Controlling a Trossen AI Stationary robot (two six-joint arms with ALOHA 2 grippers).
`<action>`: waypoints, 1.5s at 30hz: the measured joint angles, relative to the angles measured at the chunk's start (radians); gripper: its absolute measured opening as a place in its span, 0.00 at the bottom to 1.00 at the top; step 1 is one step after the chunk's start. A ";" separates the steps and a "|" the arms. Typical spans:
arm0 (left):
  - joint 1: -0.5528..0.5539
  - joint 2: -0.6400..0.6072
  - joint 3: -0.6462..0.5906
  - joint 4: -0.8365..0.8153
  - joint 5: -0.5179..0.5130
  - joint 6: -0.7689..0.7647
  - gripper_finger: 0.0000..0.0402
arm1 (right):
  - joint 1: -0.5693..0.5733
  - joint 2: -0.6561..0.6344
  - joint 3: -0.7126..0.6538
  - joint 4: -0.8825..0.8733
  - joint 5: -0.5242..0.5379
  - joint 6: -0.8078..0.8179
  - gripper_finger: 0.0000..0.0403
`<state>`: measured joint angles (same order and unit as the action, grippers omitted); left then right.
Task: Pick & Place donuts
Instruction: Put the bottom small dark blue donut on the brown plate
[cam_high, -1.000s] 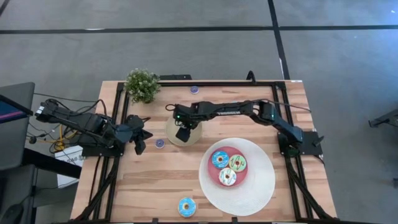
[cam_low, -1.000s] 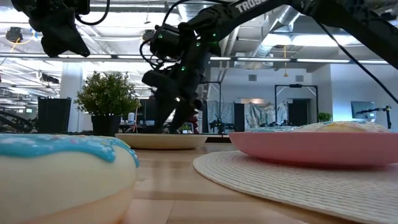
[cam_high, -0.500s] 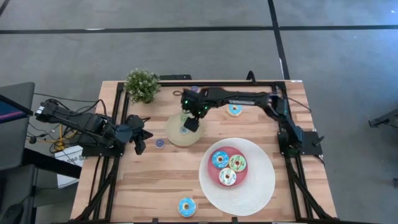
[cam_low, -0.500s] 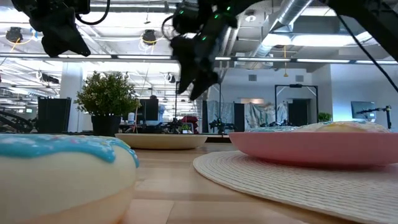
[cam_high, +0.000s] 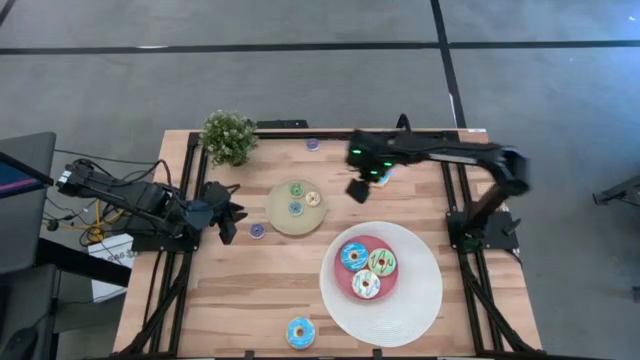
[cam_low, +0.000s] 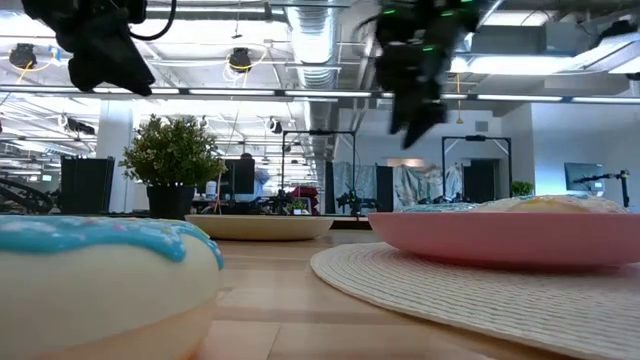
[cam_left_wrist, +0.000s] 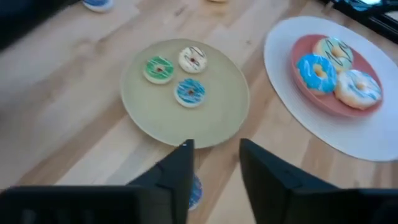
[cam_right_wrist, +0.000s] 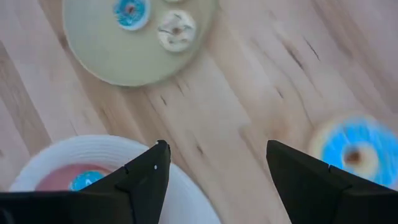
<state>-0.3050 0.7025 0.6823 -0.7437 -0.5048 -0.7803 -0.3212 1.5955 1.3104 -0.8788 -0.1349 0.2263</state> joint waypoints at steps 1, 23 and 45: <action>0.000 0.000 0.000 -0.001 -0.007 0.000 0.34 | -0.008 -0.057 -0.056 0.024 0.003 0.036 0.63; 0.143 0.428 0.003 -0.007 0.225 0.027 0.72 | 0.082 -0.816 -0.592 -0.018 0.138 0.404 0.63; 0.252 0.769 0.003 0.124 0.369 0.023 0.71 | 0.104 -0.843 -0.627 -0.064 0.143 0.391 0.63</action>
<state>-0.0532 1.4717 0.6853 -0.6193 -0.1358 -0.7571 -0.2171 0.7528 0.6838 -0.9424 0.0078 0.6174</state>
